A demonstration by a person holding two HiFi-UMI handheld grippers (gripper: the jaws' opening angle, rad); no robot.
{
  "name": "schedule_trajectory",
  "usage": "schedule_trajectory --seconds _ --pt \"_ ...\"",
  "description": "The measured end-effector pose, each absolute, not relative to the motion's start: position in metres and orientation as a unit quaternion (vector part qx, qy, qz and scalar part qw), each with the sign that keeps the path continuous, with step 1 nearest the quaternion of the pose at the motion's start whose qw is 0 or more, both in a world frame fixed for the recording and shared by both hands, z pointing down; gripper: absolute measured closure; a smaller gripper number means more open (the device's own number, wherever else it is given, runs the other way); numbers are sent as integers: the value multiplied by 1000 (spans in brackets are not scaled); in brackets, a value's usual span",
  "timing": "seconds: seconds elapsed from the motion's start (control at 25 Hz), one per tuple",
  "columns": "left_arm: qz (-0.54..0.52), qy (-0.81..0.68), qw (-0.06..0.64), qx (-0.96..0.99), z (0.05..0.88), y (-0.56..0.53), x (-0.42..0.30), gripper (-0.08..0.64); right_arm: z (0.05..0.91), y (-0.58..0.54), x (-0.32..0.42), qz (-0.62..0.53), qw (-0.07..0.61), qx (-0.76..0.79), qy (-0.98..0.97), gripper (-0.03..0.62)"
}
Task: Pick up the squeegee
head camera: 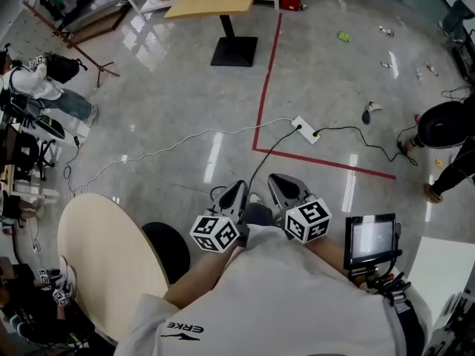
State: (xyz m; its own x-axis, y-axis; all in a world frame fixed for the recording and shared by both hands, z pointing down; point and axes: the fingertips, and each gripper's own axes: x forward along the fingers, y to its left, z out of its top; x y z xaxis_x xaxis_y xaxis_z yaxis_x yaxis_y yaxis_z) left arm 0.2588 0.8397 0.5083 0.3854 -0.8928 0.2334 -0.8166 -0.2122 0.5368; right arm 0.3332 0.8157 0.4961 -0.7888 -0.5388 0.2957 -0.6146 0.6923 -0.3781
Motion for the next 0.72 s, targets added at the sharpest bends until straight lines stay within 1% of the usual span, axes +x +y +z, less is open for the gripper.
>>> schedule_trajectory --seconds 0.2,0.48,0.72 --pt "-68 -549 291 780 504 807 246 557 494 782 321 226 86 313 -918 586" --pt "-88 -536 275 793 497 702 227 557 488 685 307 208 94 331 -916 586" --pt "-67 -510 245 822 477 647 208 557 469 631 277 196 92 349 -912 586"
